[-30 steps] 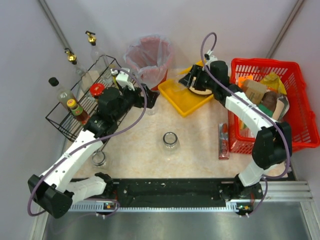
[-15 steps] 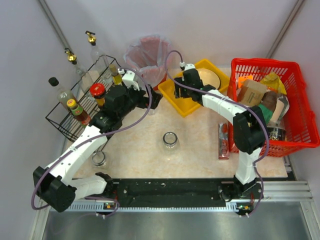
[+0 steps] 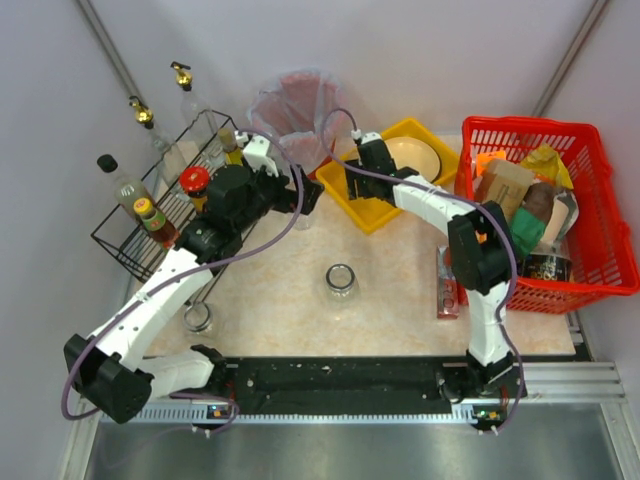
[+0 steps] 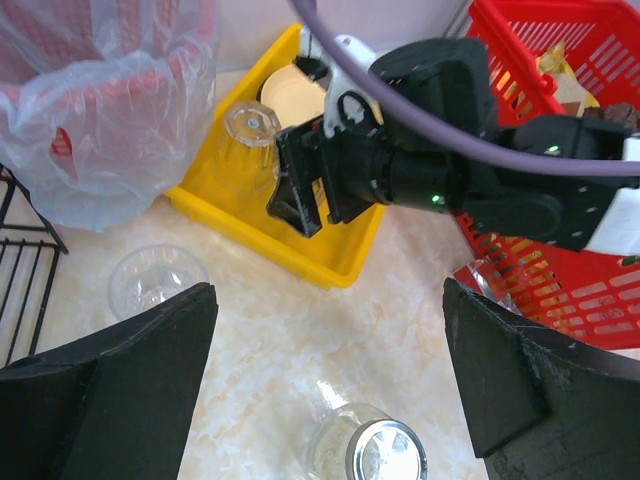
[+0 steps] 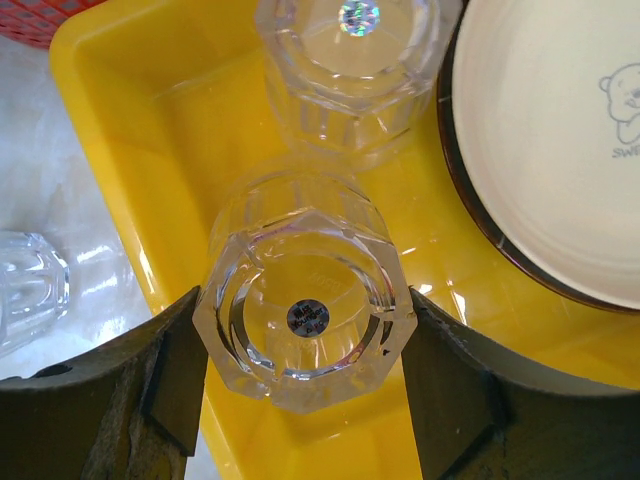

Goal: Clear the kitchen counter

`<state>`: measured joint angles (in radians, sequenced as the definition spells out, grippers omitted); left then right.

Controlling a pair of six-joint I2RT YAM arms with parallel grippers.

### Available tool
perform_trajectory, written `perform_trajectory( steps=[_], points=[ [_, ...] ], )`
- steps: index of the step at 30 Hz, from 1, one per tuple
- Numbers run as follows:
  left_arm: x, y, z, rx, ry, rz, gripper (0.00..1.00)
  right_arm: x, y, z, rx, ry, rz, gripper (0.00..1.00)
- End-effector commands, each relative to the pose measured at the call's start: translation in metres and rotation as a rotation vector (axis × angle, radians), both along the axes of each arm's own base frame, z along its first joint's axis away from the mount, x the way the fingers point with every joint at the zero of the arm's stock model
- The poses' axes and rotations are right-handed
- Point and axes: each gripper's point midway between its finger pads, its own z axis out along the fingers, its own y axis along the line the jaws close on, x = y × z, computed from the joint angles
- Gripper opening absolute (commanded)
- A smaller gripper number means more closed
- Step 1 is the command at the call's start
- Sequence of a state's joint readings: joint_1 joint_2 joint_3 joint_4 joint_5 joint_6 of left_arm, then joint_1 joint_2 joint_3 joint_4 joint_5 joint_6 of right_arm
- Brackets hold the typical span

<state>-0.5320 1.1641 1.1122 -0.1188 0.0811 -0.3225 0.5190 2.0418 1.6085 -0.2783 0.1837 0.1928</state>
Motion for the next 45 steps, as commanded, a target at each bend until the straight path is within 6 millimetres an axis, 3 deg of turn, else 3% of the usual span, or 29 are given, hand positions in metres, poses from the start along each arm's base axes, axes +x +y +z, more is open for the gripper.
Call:
perform_trajectory(
  steps=[1,5,8,10,13,18,23,27,31,34,40,45],
  points=[
    [0.001,0.003,0.044,-0.03,-0.113,0.002,0.97,0.021,0.017,0.018,0.027,-0.059,0.024,0.07],
    [0.0,0.004,0.037,-0.026,-0.104,0.005,0.97,0.027,0.024,0.011,0.024,-0.031,0.024,0.11],
    [0.0,0.006,0.034,-0.017,-0.093,0.011,0.97,0.028,0.029,0.011,0.022,-0.033,0.032,0.23],
    [0.001,0.006,0.031,-0.009,-0.089,0.016,0.97,0.028,0.03,0.012,0.02,-0.033,0.031,0.36],
    [0.002,0.008,0.031,-0.005,-0.088,0.025,0.97,0.028,0.032,0.016,0.037,-0.037,0.022,0.64],
    [0.003,0.008,0.029,-0.001,-0.079,0.03,0.97,0.023,0.039,0.03,0.086,-0.038,0.045,0.99],
    [0.003,0.009,0.031,0.002,-0.092,0.032,0.98,0.019,0.044,0.058,0.136,-0.067,0.063,0.99],
    [0.007,0.009,0.03,0.015,-0.098,0.039,0.98,0.008,0.043,0.105,0.219,-0.115,0.072,0.99],
    [0.005,-0.005,0.024,0.042,-0.112,-0.052,0.98,-0.008,0.031,0.146,0.333,-0.125,0.081,0.98],
    [0.007,-0.016,0.016,0.063,-0.127,-0.115,0.98,-0.018,0.007,0.17,0.378,-0.147,0.043,0.98],
    [0.043,-0.029,-0.03,0.115,-0.014,-0.075,0.95,-0.046,-0.029,0.202,0.408,-0.197,-0.001,0.96],
    [0.094,-0.019,-0.089,0.212,0.259,0.158,0.88,-0.063,-0.044,0.21,0.425,-0.212,-0.025,0.94]
  ],
)
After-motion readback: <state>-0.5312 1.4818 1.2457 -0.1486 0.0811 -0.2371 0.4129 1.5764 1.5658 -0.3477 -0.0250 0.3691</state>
